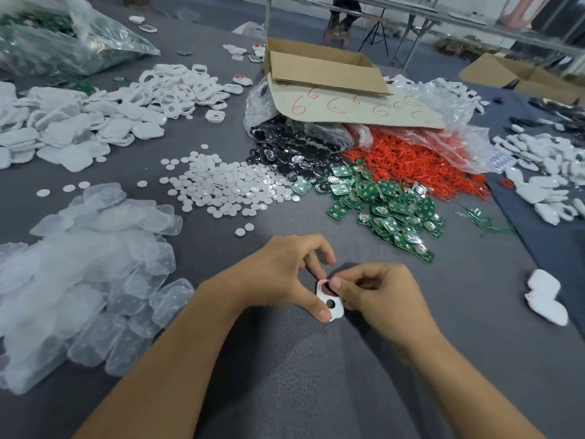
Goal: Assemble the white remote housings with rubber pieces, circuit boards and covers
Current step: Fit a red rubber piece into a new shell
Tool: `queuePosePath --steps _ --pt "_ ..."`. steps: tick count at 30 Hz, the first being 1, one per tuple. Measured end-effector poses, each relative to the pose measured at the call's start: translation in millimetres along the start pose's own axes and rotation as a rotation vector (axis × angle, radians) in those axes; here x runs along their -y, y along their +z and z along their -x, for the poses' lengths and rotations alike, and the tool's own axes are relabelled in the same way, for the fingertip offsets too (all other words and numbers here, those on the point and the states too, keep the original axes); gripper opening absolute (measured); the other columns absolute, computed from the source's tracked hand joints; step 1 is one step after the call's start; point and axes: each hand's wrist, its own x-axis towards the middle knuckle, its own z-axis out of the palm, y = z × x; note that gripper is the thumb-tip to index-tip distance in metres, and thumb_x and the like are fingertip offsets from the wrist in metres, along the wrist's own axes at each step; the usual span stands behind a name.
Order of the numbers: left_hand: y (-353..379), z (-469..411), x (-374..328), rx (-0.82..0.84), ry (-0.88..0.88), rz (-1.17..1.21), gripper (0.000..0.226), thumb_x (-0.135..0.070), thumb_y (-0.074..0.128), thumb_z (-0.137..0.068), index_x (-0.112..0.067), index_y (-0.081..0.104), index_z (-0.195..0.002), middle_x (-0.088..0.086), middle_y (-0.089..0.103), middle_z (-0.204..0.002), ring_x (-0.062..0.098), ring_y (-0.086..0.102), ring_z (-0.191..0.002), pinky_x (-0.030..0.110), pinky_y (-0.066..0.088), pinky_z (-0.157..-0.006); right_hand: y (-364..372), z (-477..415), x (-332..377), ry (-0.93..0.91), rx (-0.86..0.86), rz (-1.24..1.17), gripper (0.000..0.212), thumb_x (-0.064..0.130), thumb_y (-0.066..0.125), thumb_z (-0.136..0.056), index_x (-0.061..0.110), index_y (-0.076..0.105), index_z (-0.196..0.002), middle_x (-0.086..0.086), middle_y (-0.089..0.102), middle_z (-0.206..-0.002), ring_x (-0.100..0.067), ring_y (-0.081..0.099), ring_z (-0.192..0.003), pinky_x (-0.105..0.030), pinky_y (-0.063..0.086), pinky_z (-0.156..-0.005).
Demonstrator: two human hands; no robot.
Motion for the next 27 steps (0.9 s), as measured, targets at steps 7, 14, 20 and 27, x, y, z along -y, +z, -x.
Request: queuePosePath --steps 7,14,20,27 --pt "2 -1 0 -0.047 0.039 -0.019 0.062 -0.040 0.099 -0.056 -0.035 0.067 -0.109 -0.016 0.072 -0.095 -0.018 0.051 -0.092 0.002 0.033 -0.072 12 -3 10 0.004 -0.169 0.195 0.012 0.023 0.081 -0.081 0.023 0.075 -0.070 0.011 0.071 -0.061 0.004 0.061 -0.054 -0.008 0.044 -0.051" --pt "-1 2 -8 -0.076 0.121 -0.027 0.054 -0.027 0.098 -0.057 -0.029 0.073 -0.104 -0.017 0.066 -0.088 -0.005 0.050 -0.088 0.006 0.034 -0.074 24 25 13 -0.016 -0.162 -0.279 0.009 0.010 0.075 -0.087 0.017 0.073 -0.090 0.003 0.074 -0.079 -0.003 0.067 -0.067 -0.013 0.049 -0.058" --pt "-11 10 -5 -0.026 0.114 0.052 0.053 -0.001 0.083 -0.072 -0.024 0.071 -0.118 -0.010 0.076 -0.102 0.002 0.068 -0.098 0.016 0.049 -0.087 41 30 19 -0.186 -0.162 0.021 0.019 0.018 0.086 -0.076 0.032 0.078 -0.086 0.014 0.069 -0.078 0.001 0.064 -0.069 -0.007 0.044 -0.064" --pt "-28 -13 -7 -0.491 0.023 0.123 0.055 0.018 0.049 -0.079 -0.021 0.073 -0.109 -0.012 0.072 -0.098 -0.003 0.065 -0.093 0.010 0.047 -0.085 14 -49 46 -0.338 -0.304 0.176 0.014 0.022 0.074 -0.086 0.030 0.075 -0.097 0.014 0.072 -0.085 0.000 0.064 -0.074 -0.014 0.047 -0.069"
